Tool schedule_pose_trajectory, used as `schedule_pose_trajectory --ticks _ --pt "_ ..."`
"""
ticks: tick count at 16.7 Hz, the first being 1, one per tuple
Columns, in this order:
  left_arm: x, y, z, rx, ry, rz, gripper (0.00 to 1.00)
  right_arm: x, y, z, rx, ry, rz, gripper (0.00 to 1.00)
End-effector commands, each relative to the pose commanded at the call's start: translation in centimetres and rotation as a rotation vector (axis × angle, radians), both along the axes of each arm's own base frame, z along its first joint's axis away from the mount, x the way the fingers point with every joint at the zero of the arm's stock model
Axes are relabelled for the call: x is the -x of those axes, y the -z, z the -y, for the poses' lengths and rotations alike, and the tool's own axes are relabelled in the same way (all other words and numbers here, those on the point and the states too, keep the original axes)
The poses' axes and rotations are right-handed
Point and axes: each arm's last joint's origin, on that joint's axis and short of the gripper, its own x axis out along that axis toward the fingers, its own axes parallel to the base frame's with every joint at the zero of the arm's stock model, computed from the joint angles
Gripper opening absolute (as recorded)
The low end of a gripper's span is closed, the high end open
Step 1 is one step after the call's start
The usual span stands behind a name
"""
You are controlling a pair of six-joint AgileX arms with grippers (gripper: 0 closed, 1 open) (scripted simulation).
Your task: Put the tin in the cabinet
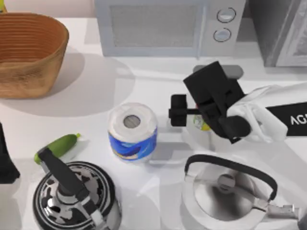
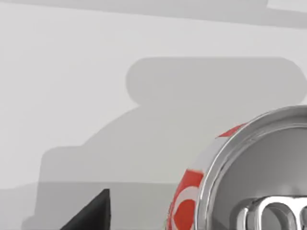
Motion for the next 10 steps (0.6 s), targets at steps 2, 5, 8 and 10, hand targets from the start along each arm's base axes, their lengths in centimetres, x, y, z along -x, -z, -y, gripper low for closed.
schedule_pose_trajectory --ticks 2,5,8,10 --pt "0.0 0.0 0.0 0.000 0.000 0.000 1.00 -0.8 1.1 -0.2 -0.001 -0.001 0.000 1.00" --pt "0.0 0.0 0.0 0.000 0.000 0.000 1.00 -1.2 1.8 -0.4 -0.001 -0.003 0.000 1.00" --pt "0.0 0.0 0.0 0.000 0.000 0.000 1.00 -1.2 1.8 -0.4 -0.001 -0.003 0.000 1.00" --pt "0.0 0.0 0.0 0.000 0.000 0.000 1.00 -1.2 1.8 -0.4 -0.001 -0.003 0.000 0.85"
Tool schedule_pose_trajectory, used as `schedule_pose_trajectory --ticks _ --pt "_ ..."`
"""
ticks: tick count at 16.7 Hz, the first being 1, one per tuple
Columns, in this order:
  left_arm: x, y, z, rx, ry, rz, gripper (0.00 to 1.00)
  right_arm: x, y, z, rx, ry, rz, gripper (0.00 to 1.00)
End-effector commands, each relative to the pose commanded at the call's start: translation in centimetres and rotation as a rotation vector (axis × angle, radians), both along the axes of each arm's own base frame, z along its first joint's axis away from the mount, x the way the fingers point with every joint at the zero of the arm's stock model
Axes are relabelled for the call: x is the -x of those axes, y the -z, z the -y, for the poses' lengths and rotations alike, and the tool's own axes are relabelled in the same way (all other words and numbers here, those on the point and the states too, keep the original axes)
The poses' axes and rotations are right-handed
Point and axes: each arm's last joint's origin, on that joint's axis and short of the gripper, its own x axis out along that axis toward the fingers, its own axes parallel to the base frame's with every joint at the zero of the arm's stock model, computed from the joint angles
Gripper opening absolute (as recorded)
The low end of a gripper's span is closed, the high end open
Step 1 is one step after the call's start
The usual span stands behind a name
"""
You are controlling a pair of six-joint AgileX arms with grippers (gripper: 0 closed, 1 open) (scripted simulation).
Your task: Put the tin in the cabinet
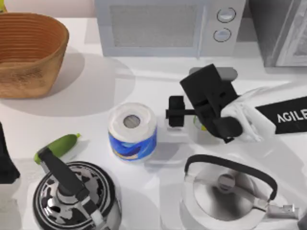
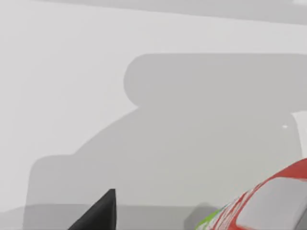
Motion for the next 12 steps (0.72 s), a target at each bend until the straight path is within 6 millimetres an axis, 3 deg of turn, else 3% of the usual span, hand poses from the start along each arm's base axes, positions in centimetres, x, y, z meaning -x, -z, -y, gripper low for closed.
schedule_pose_trajectory --ticks 11,12 --pt "0.00 0.00 0.00 0.000 0.000 0.000 1.00 0.00 0.00 0.00 0.000 0.000 0.000 0.02" --pt "0.00 0.00 0.00 0.000 0.000 0.000 1.00 0.00 0.00 0.00 0.000 0.000 0.000 0.00"
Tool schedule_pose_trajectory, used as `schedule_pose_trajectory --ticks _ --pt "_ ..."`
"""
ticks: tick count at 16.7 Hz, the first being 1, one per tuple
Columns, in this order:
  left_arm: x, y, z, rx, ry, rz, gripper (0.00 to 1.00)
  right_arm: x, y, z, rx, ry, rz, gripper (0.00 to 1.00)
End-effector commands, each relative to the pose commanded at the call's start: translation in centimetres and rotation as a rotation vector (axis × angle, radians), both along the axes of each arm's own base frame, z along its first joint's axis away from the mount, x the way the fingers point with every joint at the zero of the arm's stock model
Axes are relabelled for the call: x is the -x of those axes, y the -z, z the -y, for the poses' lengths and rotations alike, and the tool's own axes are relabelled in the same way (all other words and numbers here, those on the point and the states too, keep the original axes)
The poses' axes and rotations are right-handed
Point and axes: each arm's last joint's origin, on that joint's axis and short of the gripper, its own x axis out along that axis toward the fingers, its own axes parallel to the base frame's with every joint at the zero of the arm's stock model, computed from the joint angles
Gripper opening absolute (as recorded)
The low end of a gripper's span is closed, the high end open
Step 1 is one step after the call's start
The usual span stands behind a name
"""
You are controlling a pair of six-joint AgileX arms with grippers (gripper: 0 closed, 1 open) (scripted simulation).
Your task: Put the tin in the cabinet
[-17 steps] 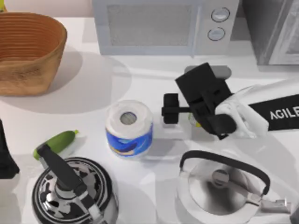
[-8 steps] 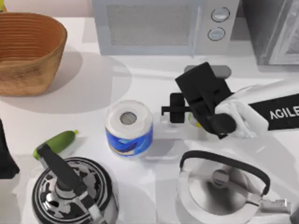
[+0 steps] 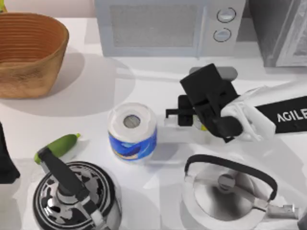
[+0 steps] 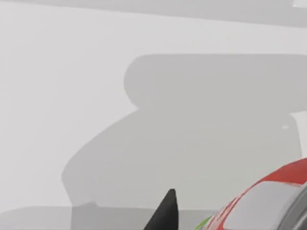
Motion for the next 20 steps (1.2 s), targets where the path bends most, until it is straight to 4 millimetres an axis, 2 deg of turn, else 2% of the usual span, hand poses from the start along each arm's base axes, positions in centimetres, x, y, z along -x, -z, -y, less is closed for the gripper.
schedule_pose_trajectory --ticks 9,11,14,20 --pt "0.0 0.0 0.0 0.000 0.000 0.000 1.00 0.0 -0.1 0.0 -0.002 0.000 0.002 0.00" --pt "0.0 0.0 0.0 0.000 0.000 0.000 1.00 -0.4 -1.1 -0.1 -0.004 0.007 0.006 0.00" --pt "0.0 0.0 0.0 0.000 0.000 0.000 1.00 -0.9 -4.4 -0.6 -0.004 0.005 0.006 0.00" --pt "0.0 0.0 0.0 0.000 0.000 0.000 1.00 -0.2 -13.0 -0.4 0.009 -0.002 -0.014 0.00"
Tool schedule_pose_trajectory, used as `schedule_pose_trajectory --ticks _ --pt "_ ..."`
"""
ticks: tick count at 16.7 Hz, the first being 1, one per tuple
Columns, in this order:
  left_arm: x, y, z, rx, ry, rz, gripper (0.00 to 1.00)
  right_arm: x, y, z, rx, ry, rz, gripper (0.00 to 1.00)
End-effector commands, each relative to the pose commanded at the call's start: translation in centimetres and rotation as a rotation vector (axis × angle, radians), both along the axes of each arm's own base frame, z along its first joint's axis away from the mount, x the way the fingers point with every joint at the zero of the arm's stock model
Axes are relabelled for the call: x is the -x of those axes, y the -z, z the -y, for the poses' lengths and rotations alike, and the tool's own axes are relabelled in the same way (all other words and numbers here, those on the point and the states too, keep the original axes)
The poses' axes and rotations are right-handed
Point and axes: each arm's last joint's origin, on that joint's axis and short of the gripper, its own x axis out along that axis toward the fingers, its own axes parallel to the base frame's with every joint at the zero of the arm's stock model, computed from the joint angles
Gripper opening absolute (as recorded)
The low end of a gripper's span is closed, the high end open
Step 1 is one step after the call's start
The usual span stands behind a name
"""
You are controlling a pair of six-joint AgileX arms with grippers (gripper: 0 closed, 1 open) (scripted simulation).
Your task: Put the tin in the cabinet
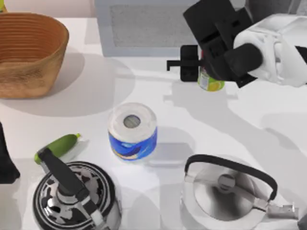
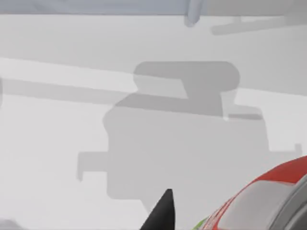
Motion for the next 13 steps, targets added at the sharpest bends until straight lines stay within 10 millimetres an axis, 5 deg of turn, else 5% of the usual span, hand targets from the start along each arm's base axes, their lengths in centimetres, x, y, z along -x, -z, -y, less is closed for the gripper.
schedule_pose_trajectory --ticks 3,8,13 --pt "0.0 0.0 0.0 0.000 0.000 0.000 1.00 0.3 -2.0 0.3 -0.011 0.001 0.015 0.00" --pt "0.0 0.0 0.0 0.000 0.000 0.000 1.00 0.4 -2.1 0.4 -0.017 -0.003 0.020 0.00" --pt "0.0 0.0 0.0 0.000 0.000 0.000 1.00 3.1 -5.4 3.7 -0.100 -0.061 0.147 0.00"
